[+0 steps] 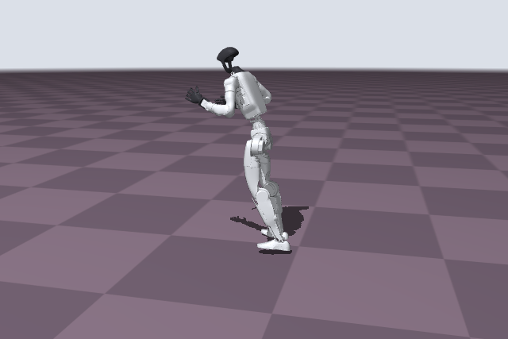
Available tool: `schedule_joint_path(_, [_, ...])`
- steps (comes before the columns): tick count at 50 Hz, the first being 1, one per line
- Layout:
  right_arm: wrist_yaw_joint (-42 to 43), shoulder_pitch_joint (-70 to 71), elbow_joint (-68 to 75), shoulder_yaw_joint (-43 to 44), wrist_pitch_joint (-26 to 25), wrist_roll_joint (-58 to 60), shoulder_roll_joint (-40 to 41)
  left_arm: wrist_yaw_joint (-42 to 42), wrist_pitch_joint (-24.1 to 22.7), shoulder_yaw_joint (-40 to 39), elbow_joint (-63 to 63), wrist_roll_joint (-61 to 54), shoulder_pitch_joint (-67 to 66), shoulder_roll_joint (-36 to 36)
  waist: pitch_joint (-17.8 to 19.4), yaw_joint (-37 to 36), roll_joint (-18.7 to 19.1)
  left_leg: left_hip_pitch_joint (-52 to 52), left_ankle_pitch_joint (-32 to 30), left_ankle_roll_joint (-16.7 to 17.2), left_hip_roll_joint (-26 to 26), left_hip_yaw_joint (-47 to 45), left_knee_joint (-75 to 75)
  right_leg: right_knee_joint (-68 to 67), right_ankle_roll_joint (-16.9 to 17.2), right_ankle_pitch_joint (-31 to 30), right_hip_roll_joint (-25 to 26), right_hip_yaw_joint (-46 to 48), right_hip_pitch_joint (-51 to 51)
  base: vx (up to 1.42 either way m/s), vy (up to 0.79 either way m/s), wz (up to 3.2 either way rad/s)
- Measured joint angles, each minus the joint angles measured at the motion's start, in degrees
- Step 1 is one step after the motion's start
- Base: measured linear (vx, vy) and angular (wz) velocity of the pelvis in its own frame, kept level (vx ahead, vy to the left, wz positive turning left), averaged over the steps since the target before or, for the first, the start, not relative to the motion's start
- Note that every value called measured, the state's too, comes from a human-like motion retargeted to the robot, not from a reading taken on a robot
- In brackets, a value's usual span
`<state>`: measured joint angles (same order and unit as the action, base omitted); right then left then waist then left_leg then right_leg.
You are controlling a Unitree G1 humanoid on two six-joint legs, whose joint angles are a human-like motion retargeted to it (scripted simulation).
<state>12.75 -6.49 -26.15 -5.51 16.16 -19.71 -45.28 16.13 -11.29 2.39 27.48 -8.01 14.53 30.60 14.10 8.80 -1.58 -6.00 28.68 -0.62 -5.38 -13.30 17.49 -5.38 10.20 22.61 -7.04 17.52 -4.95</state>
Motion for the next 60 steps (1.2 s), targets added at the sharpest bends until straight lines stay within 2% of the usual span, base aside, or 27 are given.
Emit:
schedule_joint_path(4, [1.4,6.1,3.0,-7.7,1.2,1.1,12.8,-3.2,0.3,2.9,-6.8,1.6,-8.7,-5.4,4.9,-5.8,-2.4,-8.4,-1.8,-6.0,-0.4,-1.1,23.4,-1.9,-2.5,1.6,-2.4,-2.7,2.1,0.36,-0.13,-0.59])
schedule_joint_path(8, [5.8,15.8,5.4,-12.1,2.9,0.8,23.2,-2.0,-0.7,3.3,-11.9,1.8,-21.5,-5.6,9.2,-14.7,-3.2,-15.4,-0.3,-7.3,0.3,-1.2,33.8,-5.7,-3.6,3.1,-3.7,-5.8,3.0,0.44,-0.06,-0.78])
schedule_joint_path(11, [7.8,24.9,4.9,-12.5,3.0,0.2,27.6,-2.8,-1.6,1.6,-12.5,-4.2,-31.6,-2.7,10.7,-20.8,-4.7,-19.3,-0.1,-8.0,0.3,-4.3,29.3,-7.8,-3.4,2.7,-4.8,-7.2,2.8,0.49,-0.02,-0.47])
schedule_joint_path(14, [9.1,33.4,2.6,-12.2,3.1,0.7,29.0,-4.3,-2.2,-2.2,-11.2,-7.4,-39.6,1.7,12.0,-26.4,-6.8,-21.6,-2.1,-8.3,0.1,-8.6,17.3,-8.3,-2.8,1.0,-5.5,-7.8,3.3,0.54,0.02,-0.26])
schedule_joint_path(18, [10.4,42.5,-1.1,-12.2,3.2,2.7,27.2,-5.8,-2.5,-7.7,-10.5,-8.7,-45.2,4.6,14.4,-34.4,-9.2,-22.9,-8.4,-5.6,0.0,-10.2,-2.0,-7.7,-2.2,-1.9,-4.8,-10.1,4.7,0.60,0.06,-0.57])
schedule_joint_path(21, [10.9,45.1,-2.8,-13.3,3.3,4.2,25.4,-6.6,-2.3,-10.2,-11.6,-8.3,-45.0,3.0,15.3,-39.6,-12.5,-24.8,-11.2,-3.8,-1.4,-9.4,-8.4,-7.7,-1.7,-3.2,-4.4,-12.2,4.5,0.68,0.11,-0.87])
schedule_joint_path(24, [10.7,43.3,-2.9,-15.1,3.2,4.1,24.9,-5.5,-2.5,-10.9,-13.5,-5.2,-40.8,-0.7,15.7,-42.2,-17.6,-26.8,-12.1,-5.3,-3.0,-10.4,-5.0,-8.9,-2.2,-4.8,-4.8,-14.3,3.7,0.76,0.18,-0.74])
schedule_joint_path(27, [9.1,36.6,-1.4,-16.7,3.4,2.3,26.2,1.0,-4.2,-7.6,-16.2,0.3,-32.3,-4.0,15.7,-40.6,-22.7,-29.5,-6.3,-8.6,-3.3,-10.1,4.9,-13.2,-3.9,-7.8,-6.5,-14.6,2.5,0.82,0.30,-0.05])
schedule_joint_path(29, [8.8,29.9,0.3,-17.5,4.2,3.3,26.8,9.5,-6.6,-1.7,-18.1,4.5,-23.0,-4.6,15.7,-37.6,-23.3,-30.3,-2.2,-9.6,-3.0,-8.5,11.4,-21.0,-6.5,-10.7,-7.0,-13.6,0.9,0.85,0.35,0.61])
schedule_joint_path(32, [7.4,18.1,1.1,-17.0,4.7,6.0,24.8,18.0,-7.9,6.8,-18.2,9.7,-4.5,-3.5,15.7,-31.4,-21.3,-27.5,1.9,-9.6,-1.8,-5.3,15.8,-38.3,-9.6,-13.1,-6.7,-12.8,-3.6,0.85,0.30,1.03])
schedule_joint_path(35, [0.4,4.5,-3.0,-12.3,4.2,0.7,19.2,18.3,-5.5,10.7,-15.8,15.2,18.6,-0.6,15.7,-23.7,-18.0,-23.6,4.1,-8.0,-0.8,-1.6,16.3,-51.6,-10.4,-8.7,-4.5,-12.8,-9.8,0.83,0.15,1.29])
schedule_joint_path(37, [-4.5,-3.9,-6.6,-7.9,3.2,-4.6,13.3,19.2,-3.2,12.3,-13.8,18.7,33.3,1.1,15.5,-18.3,-15.1,-20.7,3.7,-6.3,-0.9,0.8,14.4,-54.2,-10.5,-5.9,-2.3,-12.5,-14.7,0.81,0.04,1.19])
schedule_joint_path(41, [-10.1,-15.4,-11.6,0.3,1.9,-9.9,0.0,25.4,0.7,15.8,-10.1,22.3,54.6,5.8,15.5,-7.3,-8.0,-14.9,0.3,-2.2,-3.2,4.8,7.1,-46.2,-10.5,-2.9,1.3,-9.8,-24.6,0.82,-0.05,0.89])
schedule_joint_path(45, [-12.0,-19.5,-10.8,4.1,-1.5,-14.5,-5.5,28.9,-2.0,18.2,-6.7,11.3,62.1,7.6,15.7,2.4,-2.5,-10.6,-4.4,1.2,-4.4,7.4,0.9,-21.4,-8.6,-5.5,0.9,-4.6,-29.8,0.90,-0.16,0.94])
schedule_joint_path(48, [-12.0,-17.4,-7.0,1.8,-4.1,-15.2,-3.3,26.6,-3.0,17.2,-5.5,7.1,58.1,4.0,15.7,7.0,-0.6,-7.4,-5.6,2.6,-3.5,9.5,0.7,-3.9,-4.7,-9.0,-2.0,1.1,-30.2,1.03,-0.29,1.03])
schedule_joint_path(50, [-11.4,-12.8,-3.3,-3.1,-1.8,-11.3,-0.7,22.7,-2.4,15.4,-5.1,12.3,50.6,0.1,15.7,8.3,0.5,-8.3,-4.0,1.8,-3.9,10.5,7.8,-10.2,-3.7,-8.2,-4.8,4.1,-33.9,1.09,-0.36,0.48])
schedule_joint_path(52, [-6.3,-6.2,1.4,-8.6,-0.3,-9.0,0.8,22.0,-1.7,13.6,-9.1,14.6,40.5,-4.4,15.7,7.1,3.4,-8.7,-5.7,0.0,-5.2,12.4,13.8,-12.7,-7.5,-5.4,-3.2,4.4,-32.0,1.07,-0.43,-0.10])
schedule_joint_path(55, [3.7,9.4,11.8,-18.1,2.6,-2.4,5.4,23.4,-0.6,13.1,-17.1,16.5,19.0,-11.4,15.7,4.5,6.0,-14.7,-7.8,-3.8,-6.6,13.5,34.0,-32.0,-13.0,5.3,-3.5,2.9,-34.7,1.11,-0.39,-0.53])
schedule_joint_path(57, [8.2,20.7,13.6,-19.3,3.6,1.2,10.8,21.7,-2.7,10.9,-19.1,12.6,2.1,-13.4,15.7,2.3,5.3,-19.6,-5.6,-6.1,-6.0,11.5,45.3,-37.2,-14.1,7.8,-3.8,1.2,-34.2,1.10,-0.28,-0.84])
schedule_joint_path(60, [10.0,35.1,7.3,-14.6,4.7,2.8,21.6,15.5,-6.5,4.9,-16.2,7.5,-23.8,-10.3,15.7,-3.4,1.7,-27.0,-2.2,-9.4,-2.9,7.5,53.1,-35.8,-13.7,6.7,-3.3,-2.7,-30.5,1.10,-0.20,-1.22])
